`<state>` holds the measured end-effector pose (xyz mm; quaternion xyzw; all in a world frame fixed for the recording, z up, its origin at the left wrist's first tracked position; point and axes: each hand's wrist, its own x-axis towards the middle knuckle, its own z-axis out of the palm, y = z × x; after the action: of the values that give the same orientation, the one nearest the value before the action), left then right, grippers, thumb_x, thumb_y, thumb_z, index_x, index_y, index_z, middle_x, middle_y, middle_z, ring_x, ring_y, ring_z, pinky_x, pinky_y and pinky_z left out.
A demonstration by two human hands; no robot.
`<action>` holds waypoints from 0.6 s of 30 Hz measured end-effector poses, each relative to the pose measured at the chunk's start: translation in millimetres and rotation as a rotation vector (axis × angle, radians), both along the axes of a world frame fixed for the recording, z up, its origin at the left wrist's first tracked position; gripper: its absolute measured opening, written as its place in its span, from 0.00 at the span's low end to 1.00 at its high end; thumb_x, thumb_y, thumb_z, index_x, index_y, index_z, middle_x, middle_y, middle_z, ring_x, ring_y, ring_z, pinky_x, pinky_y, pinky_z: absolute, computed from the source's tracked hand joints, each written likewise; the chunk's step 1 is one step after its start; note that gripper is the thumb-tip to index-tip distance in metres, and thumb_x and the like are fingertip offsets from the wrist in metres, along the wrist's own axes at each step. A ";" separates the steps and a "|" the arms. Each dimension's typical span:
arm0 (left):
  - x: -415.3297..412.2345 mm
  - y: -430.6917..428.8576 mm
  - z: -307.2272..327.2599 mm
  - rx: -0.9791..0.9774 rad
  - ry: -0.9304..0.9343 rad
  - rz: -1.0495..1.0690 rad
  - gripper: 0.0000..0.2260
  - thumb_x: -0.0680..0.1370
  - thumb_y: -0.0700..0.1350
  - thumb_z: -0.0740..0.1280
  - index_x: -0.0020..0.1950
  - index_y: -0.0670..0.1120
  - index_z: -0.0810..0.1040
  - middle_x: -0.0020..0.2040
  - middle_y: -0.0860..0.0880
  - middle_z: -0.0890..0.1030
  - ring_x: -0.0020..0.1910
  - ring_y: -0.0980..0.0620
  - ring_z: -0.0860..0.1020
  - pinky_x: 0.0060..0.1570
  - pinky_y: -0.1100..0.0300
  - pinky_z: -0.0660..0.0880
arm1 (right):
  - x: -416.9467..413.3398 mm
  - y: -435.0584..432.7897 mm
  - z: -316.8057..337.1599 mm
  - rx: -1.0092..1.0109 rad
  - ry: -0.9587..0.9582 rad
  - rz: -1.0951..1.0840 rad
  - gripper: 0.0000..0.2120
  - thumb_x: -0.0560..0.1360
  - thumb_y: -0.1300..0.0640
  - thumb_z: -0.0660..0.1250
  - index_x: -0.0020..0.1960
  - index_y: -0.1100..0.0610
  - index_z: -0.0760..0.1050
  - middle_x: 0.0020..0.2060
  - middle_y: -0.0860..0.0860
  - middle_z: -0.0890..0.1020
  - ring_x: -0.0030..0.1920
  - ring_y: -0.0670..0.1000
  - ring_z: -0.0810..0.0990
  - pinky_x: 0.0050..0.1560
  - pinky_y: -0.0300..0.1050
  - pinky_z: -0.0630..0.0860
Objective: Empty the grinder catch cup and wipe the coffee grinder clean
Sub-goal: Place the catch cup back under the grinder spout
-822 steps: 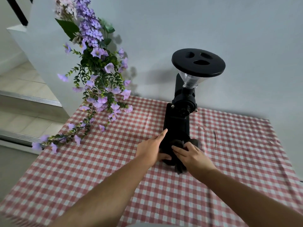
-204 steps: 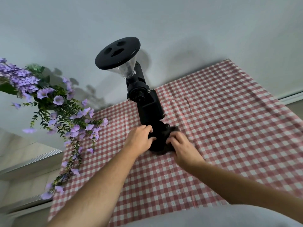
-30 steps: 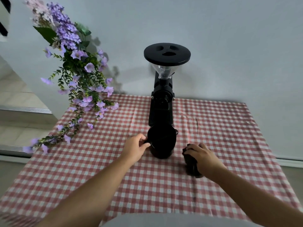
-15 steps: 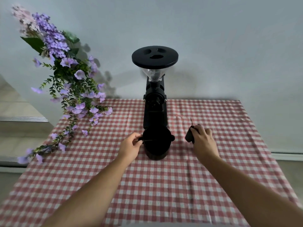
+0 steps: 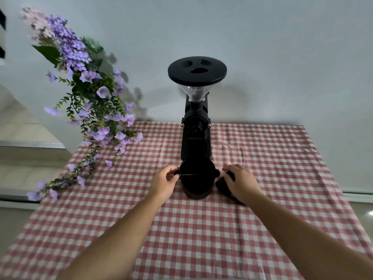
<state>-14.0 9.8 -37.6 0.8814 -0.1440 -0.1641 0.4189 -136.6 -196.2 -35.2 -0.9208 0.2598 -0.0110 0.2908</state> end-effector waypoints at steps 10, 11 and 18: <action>0.4 3.8 3.6 0.017 0.041 -0.008 0.12 0.78 0.41 0.66 0.61 0.48 0.77 0.58 0.51 0.80 0.58 0.51 0.77 0.57 0.59 0.73 | 16.4 21.2 6.5 0.522 -0.081 -0.185 0.15 0.80 0.61 0.57 0.65 0.51 0.73 0.48 0.47 0.82 0.47 0.56 0.83 0.48 0.52 0.82; 0.2 3.6 3.3 0.018 0.037 -0.003 0.12 0.78 0.41 0.66 0.62 0.48 0.77 0.58 0.51 0.80 0.58 0.51 0.77 0.56 0.59 0.73 | 15.9 20.9 6.0 0.528 -0.087 -0.185 0.16 0.80 0.62 0.57 0.65 0.52 0.74 0.50 0.48 0.82 0.46 0.53 0.83 0.46 0.49 0.82; 4.4 1.5 1.2 -0.032 0.045 0.049 0.12 0.78 0.40 0.66 0.61 0.46 0.78 0.57 0.50 0.81 0.56 0.51 0.78 0.58 0.57 0.76 | 19.8 20.7 5.2 0.533 -0.127 -0.240 0.14 0.79 0.63 0.59 0.60 0.53 0.78 0.48 0.49 0.84 0.46 0.49 0.82 0.48 0.45 0.80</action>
<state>-9.6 11.3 -36.5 0.8739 -0.1153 -0.1713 0.4401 -116.7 -175.5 -29.9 -0.7721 0.3420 -0.0342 0.5345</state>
